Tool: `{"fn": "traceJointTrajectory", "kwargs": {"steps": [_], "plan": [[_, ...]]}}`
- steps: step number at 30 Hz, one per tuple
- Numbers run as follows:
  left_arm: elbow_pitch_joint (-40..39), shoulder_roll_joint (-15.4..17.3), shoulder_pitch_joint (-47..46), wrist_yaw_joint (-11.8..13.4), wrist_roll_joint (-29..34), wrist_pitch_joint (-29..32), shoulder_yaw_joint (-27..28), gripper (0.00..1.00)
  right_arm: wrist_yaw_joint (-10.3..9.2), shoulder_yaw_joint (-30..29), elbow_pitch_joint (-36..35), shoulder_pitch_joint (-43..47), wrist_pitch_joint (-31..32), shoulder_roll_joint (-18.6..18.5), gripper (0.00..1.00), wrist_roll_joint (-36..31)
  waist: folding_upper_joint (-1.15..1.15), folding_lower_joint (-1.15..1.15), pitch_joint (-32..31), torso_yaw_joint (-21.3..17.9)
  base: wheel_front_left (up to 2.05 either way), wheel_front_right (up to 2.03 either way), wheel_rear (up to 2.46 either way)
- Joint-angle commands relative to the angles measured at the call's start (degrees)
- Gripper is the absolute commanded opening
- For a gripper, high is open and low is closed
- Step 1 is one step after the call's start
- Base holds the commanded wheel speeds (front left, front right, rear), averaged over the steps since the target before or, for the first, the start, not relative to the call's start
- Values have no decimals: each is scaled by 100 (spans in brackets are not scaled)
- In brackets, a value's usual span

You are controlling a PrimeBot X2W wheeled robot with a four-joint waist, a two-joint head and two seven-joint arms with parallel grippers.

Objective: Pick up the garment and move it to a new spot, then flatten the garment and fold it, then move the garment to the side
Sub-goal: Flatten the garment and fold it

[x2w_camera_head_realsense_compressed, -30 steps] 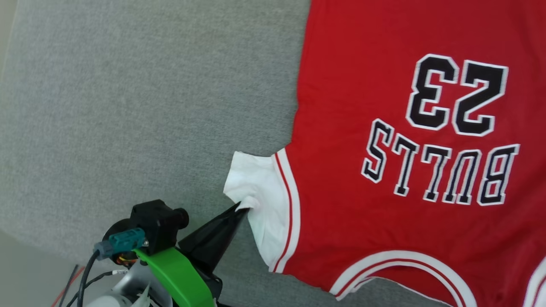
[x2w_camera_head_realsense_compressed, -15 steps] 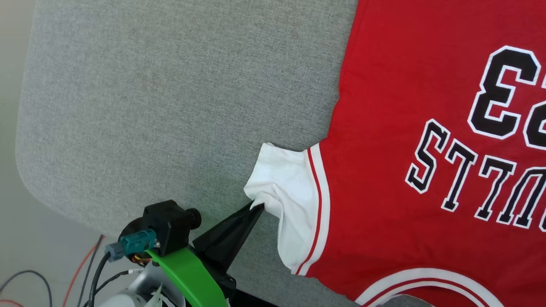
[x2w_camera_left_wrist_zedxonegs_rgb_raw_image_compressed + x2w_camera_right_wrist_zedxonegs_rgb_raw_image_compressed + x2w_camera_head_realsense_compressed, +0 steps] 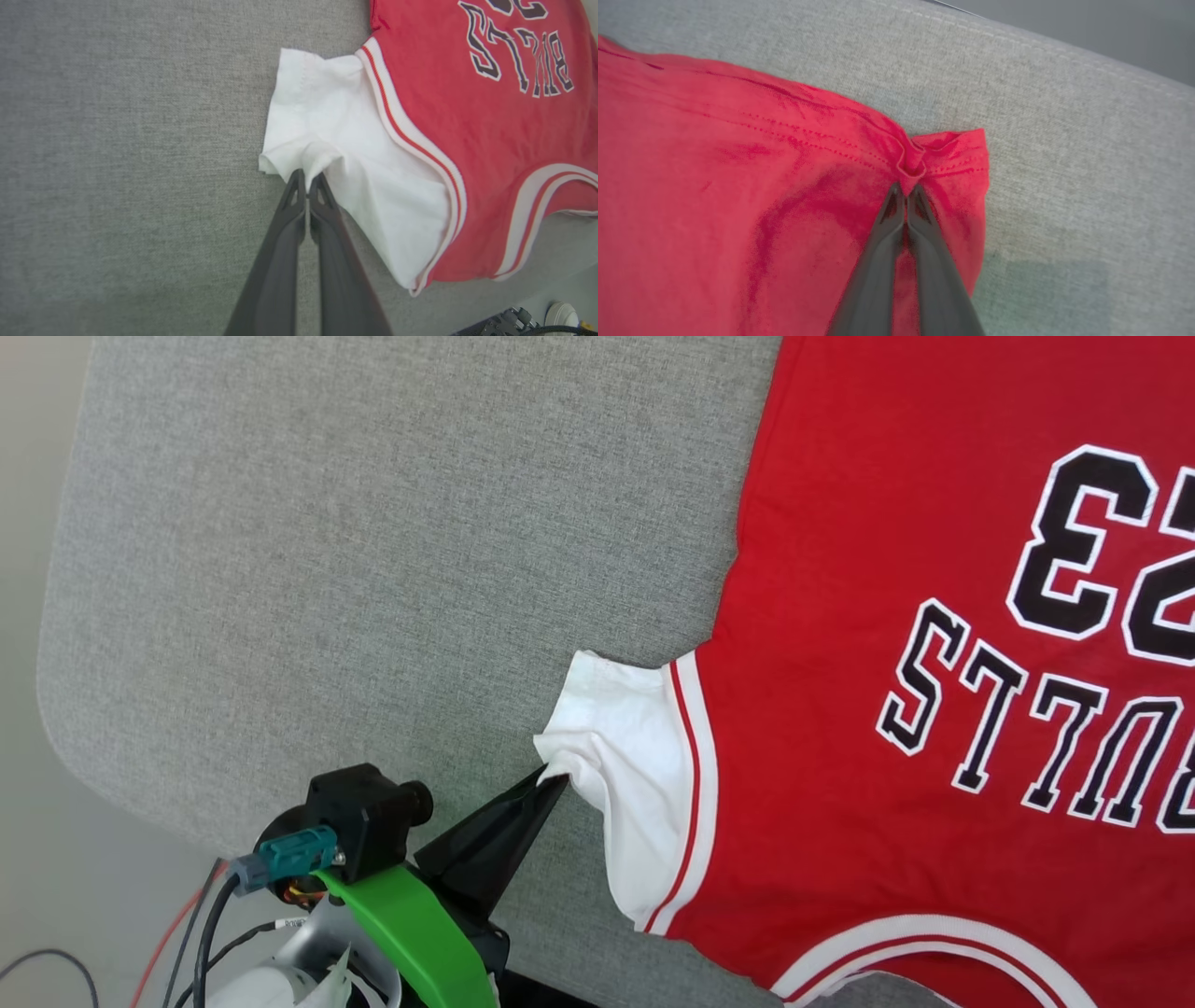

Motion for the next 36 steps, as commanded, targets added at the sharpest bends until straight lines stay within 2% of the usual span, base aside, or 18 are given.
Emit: {"fn": "traceJointTrajectory", "kwargs": {"steps": [1, 11, 17, 20, 28, 36], "plan": [[19, -36, -96, -20, -45, -25, 5, 0, -4, 101, 218, 404, 73, 23, 0, 37, 0, 0, -149, -84, 0, 0, 0], [325, -81, -45, 17, -99, -79, 8, 0, -4, 77, 613, 1342, -308, 86, 0, 219, 0, 0, -1073, -408, 0, 0, 0], [585, -64, 297, 179, -297, -215, 112, 0, -4, 36, 609, 2232, -606, 359, 0, 569, 0, 0, -1781, -802, 0, 0, 0], [683, -58, 487, 245, -439, -345, 224, 0, -4, 2, 481, 2685, -712, 535, 0, 774, 0, 0, -2099, -997, 0, 0, 0], [942, -58, 804, 245, -650, -559, 322, 0, -4, 52, -200, 3950, -613, 377, 0, 987, 0, 0, -2678, -1360, 0, 0, 0], [1087, -51, 972, 221, -762, -698, 380, 0, -4, -435, -768, 5227, -414, 390, 0, 1041, 0, 0, -3025, -1557, 0, 0, 0]]}}
